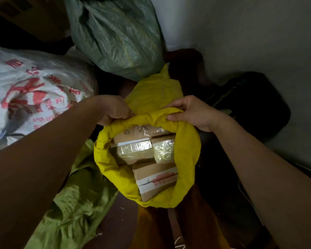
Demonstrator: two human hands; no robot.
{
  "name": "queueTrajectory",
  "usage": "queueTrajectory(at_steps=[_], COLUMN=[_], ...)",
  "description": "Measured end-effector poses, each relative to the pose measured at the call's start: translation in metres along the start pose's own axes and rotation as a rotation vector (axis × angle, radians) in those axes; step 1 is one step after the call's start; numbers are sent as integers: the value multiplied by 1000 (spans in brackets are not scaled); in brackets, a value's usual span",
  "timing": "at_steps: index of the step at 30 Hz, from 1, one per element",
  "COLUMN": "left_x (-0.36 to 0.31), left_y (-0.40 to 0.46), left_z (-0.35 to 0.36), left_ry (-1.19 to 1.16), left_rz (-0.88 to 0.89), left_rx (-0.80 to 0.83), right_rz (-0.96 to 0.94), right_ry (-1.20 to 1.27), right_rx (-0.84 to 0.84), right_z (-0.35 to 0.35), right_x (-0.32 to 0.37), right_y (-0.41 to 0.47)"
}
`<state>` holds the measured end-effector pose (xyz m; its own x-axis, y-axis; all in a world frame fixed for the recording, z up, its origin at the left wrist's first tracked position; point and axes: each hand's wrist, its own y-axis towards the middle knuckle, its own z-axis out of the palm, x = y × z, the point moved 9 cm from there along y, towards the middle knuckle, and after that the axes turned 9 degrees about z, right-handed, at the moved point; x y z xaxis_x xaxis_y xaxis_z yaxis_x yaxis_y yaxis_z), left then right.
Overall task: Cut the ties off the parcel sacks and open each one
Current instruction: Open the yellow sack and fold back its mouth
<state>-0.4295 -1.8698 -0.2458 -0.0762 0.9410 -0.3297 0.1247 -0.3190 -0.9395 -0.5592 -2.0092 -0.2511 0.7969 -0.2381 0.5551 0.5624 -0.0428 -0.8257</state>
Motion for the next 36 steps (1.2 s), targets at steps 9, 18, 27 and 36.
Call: queueTrajectory(at_steps=[9,18,27,36], left_x=[-38,-48,-45,-9], left_y=[3,16,28,29], left_z=[-10,-8,-4,8], left_ry=[48,186,122,40], left_rz=[766,787,602,91], left_rx=[-568,-690,-545,-136], right_rz=[-129,-232,-337,-65], right_ry=[9,-627,-314,-286], right_rx=[-341,-810,-509,-63], right_z=[-28,4,-27,-29], right_x=[15,9,-3,-9], right_y=[23,-21,-21,-14])
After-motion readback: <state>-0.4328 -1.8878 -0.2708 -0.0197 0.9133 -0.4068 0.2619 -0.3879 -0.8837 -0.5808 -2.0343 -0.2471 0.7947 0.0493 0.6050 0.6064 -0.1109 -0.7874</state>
